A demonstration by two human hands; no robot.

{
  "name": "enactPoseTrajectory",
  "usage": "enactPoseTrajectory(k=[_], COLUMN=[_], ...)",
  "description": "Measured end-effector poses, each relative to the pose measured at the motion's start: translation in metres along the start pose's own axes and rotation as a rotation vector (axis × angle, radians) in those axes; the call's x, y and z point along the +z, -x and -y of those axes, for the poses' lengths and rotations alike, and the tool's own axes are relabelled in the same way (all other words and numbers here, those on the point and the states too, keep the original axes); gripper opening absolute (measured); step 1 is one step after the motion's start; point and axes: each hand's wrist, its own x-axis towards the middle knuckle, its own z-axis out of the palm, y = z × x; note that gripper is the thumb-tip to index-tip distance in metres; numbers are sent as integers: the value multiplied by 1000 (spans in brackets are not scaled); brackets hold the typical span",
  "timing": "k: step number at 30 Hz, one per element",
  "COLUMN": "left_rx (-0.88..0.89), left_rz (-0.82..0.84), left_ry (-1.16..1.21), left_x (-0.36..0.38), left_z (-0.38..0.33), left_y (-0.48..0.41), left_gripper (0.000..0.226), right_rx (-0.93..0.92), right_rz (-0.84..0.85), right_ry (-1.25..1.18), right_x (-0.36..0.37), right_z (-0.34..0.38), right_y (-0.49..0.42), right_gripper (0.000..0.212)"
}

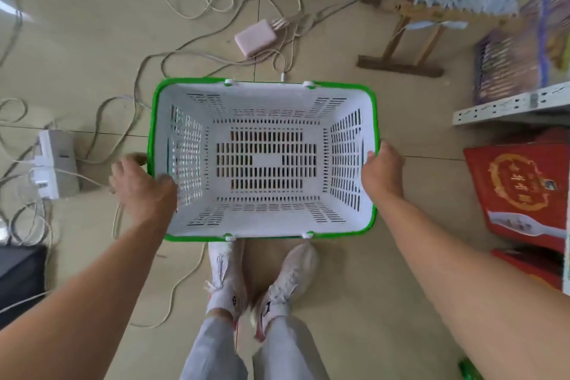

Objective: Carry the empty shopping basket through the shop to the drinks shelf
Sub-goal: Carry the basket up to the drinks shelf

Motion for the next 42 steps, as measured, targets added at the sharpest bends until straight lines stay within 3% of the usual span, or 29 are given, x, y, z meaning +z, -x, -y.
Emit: enactPoseTrajectory(k=[3,6,8,10,18,23,28,32,38,42], left_rx=[54,-53,-175,-206,-165,-140,53,353,697,839], left_rz=[49,88,175,313,538,733,844,1013,1079,1075], left_ry=[7,101,128,69,74,109,34,-132,-418,-512], left_x=[9,12,9,1,-48,-51,-27,24,136,201], left_z=[-12,-18,-17,-19,-27,-59,-117,-150,-171,-156], left_y=[-3,-17,-31,-43,-15,48,145,251,433,504], left_gripper=[64,70,62,40,33,42,58,30,29,34], right_rx=[35,193,279,264,207,311,560,854,1170,1185], right_rz=[23,124,203,239,222,84,11,-48,-159,-248], right_ry=[-61,-155,-204,-196,-152,-215,-332,-450,-621,-697], right_x=[7,9,8,3,-73,-142,-190,-187,-125,-90], right_z=[2,-4,-9,-13,-44,-120,-244,-348,-497,-567], right_y=[-8,-22,-27,-26,51,141,254,331,425,453], right_gripper=[36,34,18,19,28,11,44,59,54,47])
